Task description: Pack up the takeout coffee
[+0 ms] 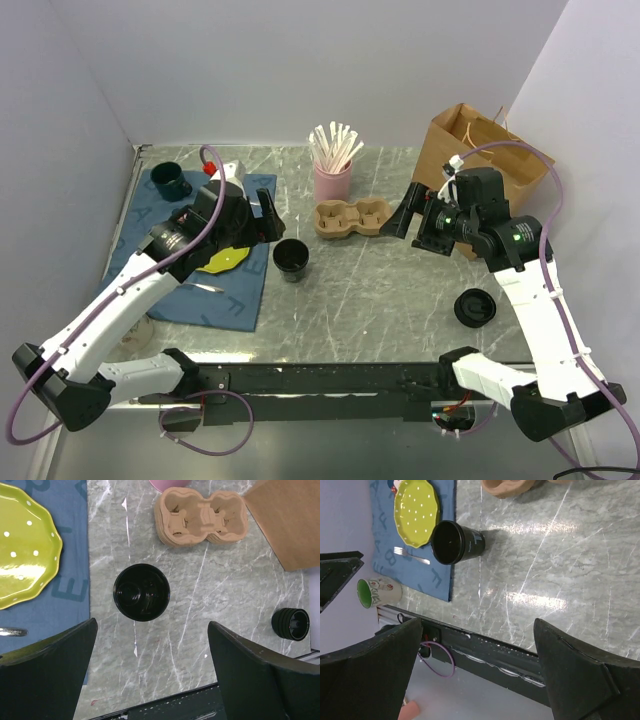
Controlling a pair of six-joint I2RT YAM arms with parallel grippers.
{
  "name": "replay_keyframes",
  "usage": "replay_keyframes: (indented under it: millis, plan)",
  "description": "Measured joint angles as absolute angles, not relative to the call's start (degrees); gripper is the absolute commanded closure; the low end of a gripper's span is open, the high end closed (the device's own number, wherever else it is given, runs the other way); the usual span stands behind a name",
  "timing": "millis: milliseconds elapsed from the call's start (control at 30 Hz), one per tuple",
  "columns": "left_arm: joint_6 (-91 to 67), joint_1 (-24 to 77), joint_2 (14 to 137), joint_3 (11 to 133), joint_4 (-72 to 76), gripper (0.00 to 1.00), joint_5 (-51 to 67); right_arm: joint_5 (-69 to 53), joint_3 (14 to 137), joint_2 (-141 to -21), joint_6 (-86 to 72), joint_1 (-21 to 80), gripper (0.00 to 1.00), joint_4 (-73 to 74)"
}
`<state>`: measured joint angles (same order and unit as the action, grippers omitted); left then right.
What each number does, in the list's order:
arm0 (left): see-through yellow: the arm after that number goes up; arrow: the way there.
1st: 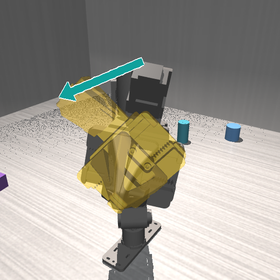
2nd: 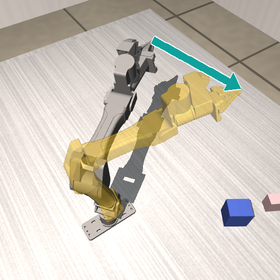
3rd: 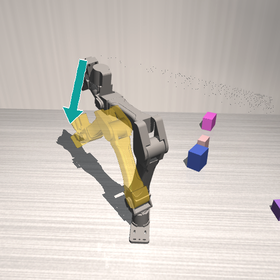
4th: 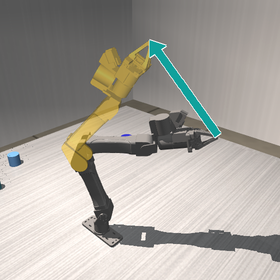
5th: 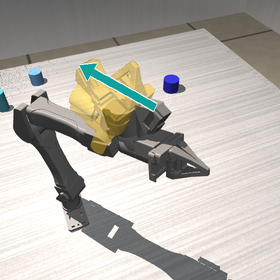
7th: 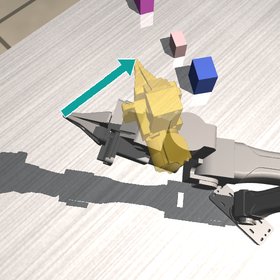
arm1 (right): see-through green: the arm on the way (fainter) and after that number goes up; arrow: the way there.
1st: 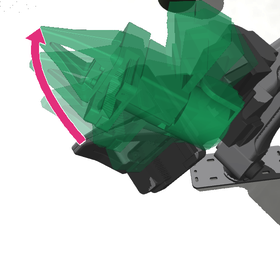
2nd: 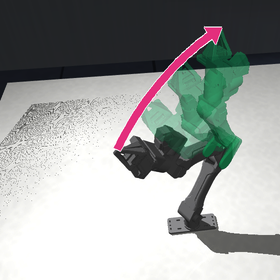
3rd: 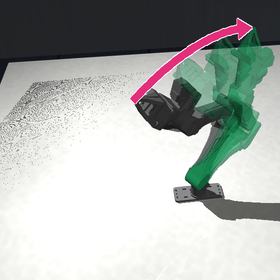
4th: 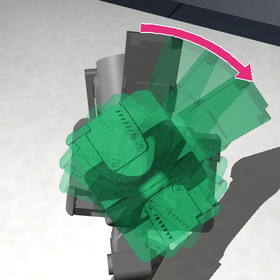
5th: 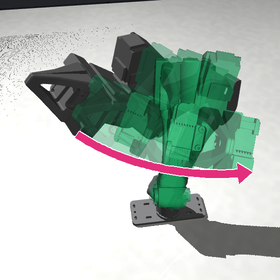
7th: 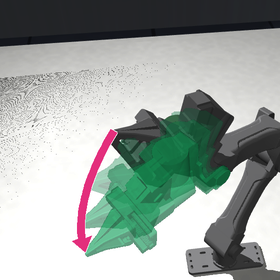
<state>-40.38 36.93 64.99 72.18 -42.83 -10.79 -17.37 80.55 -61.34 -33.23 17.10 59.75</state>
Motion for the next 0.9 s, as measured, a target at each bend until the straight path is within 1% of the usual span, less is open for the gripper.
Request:
replay_keyframes:
  millis: [200,267,300,400,433,500,567,600,667,700,733,800,900]
  plan:
    - [-40.23,36.95,64.58,70.78,-42.22,0.04,-10.31,-17.04,80.55,-61.39,-33.47,17.12,0.0,59.81]
    - [-40.12,36.71,64.55,69.89,-41.74,0.07,-10.15,-17.32,80.55,-61.52,-33.87,17.45,0.02,59.59]
    - [-40.01,36.27,64.58,69.58,-41.54,0.12,-9.74,-17.91,80.55,-61.69,-34.33,17.74,0.04,59.22]
    - [-39.62,34.11,64.97,69.56,-41.21,0.16,-8.51,-19.35,80.55,-62.7,-36.12,19.38,0.09,57.34]
    - [-39.42,32.95,65.21,69.58,-41.19,0.19,-7.9,-19.64,80.64,-63.42,-36.69,20.36,0.11,56.4]
    - [-38.81,30.28,66.37,69.56,-41.06,0.22,-6.5,-19.44,81.76,-66.17,-37.89,22.98,0.15,55.75]
    - [-38.13,28.32,67.83,69.49,-40.77,0.3,-5.17,-19.11,83.74,-69.87,-38.46,25.45,0.18,55.22]
    - [-37.82,27.66,68.49,69.17,-40.27,0.37,-4.54,-18.83,85.01,-72.12,-38.7,26.85,0.19,54.98]
    - [-36.77,27.2,69.65,68.42,-39.7,0.42,-3.55,-18.59,87.11,-76.62,-39.05,29.36,0.22,54.04]
    - [-36.45,27.22,70.11,68.25,-39.66,0.47,-3.18,-18.48,87.83,-78.56,-39.24,30.57,0.22,53.8]
    - [-35.77,27.22,70.87,68.16,-39.66,0.49,-2.63,-18.24,88.25,-80.29,-39.38,31.59,0.22,53.56]
    - [-35.0,27.22,72.18,68.16,-39.57,0.51,-2.15,-17.93,88.33,-82.63,-39.57,33.19,0.26,53.25]
    - [-34.0,27.2,74.67,68.14,-38.98,0.52,-1.32,-17.78,88.03,-84.14,-39.64,35.11,0.3,52.31]
